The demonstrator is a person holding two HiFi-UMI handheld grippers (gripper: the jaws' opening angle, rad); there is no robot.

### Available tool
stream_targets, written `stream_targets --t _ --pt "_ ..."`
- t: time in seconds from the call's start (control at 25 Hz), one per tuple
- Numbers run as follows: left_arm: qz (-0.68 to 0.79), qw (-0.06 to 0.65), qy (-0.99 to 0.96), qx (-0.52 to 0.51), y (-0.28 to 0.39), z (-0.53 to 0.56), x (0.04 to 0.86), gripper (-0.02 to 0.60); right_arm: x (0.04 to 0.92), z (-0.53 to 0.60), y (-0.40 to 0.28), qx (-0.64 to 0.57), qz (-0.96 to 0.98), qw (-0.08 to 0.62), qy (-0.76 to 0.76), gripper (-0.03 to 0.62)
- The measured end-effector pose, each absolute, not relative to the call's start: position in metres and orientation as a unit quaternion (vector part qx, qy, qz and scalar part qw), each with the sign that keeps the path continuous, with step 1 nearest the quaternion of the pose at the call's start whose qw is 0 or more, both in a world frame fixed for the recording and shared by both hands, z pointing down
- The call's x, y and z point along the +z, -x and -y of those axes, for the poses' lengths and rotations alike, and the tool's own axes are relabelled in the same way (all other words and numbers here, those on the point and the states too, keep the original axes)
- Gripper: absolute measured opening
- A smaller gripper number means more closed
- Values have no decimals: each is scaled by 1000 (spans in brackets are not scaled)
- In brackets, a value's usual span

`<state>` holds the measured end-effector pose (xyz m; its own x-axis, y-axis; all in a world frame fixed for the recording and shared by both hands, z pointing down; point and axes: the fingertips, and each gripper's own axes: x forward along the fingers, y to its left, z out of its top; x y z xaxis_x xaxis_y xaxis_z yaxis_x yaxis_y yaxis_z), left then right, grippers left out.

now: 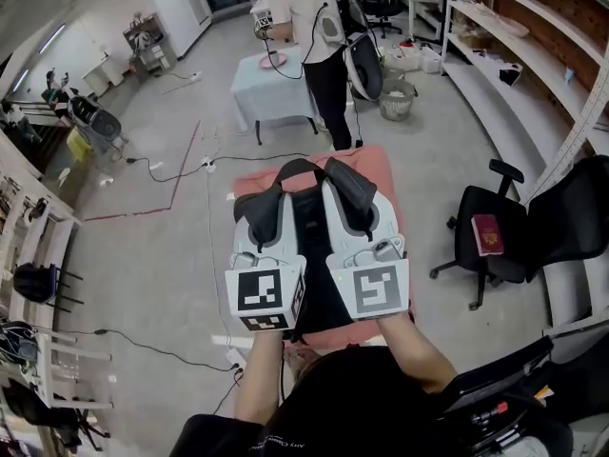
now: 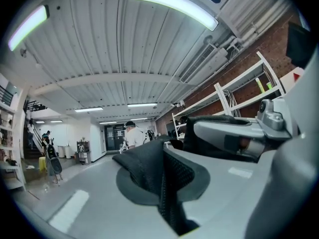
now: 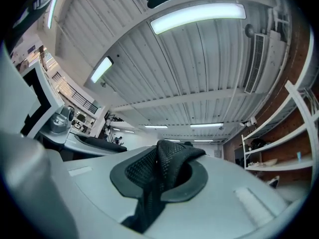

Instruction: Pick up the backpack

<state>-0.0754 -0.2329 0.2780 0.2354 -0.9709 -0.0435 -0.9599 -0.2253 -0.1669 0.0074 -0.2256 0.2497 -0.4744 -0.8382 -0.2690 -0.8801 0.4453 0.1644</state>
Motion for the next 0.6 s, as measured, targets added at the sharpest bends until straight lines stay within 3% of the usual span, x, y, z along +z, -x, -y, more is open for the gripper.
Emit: stream_targets --t 0.6 --pt "-629 62 772 -73 84 229 312 21 277 231 13 127 -863 50 486 61"
